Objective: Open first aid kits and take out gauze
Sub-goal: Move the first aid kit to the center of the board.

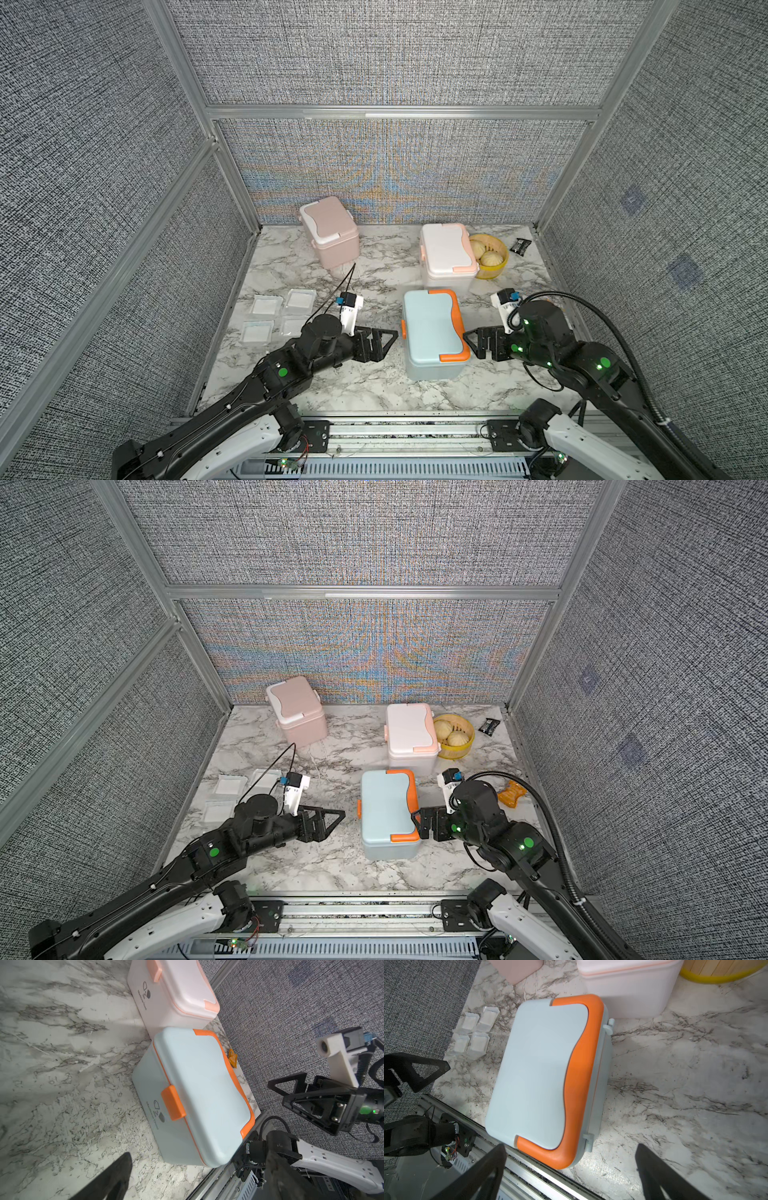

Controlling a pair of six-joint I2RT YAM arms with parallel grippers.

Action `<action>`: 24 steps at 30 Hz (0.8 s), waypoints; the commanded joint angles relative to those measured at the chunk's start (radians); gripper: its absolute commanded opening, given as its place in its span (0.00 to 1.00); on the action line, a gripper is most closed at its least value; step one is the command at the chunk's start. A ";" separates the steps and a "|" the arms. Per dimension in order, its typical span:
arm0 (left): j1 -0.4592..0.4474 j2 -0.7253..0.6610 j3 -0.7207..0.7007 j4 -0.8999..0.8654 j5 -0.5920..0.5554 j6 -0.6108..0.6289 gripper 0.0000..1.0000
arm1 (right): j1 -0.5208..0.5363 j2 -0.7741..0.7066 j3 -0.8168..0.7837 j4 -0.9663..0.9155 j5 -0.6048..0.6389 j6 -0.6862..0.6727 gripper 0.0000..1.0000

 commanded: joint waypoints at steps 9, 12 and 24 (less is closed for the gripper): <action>-0.002 0.153 -0.049 0.227 0.058 -0.070 1.00 | 0.001 0.217 -0.051 0.131 -0.130 -0.005 0.91; -0.001 0.165 -0.061 0.246 0.044 -0.082 1.00 | 0.034 0.294 -0.036 0.199 -0.172 0.001 0.86; 0.060 0.102 -0.117 0.188 -0.082 -0.057 1.00 | 0.176 0.690 0.239 0.287 -0.114 0.011 0.78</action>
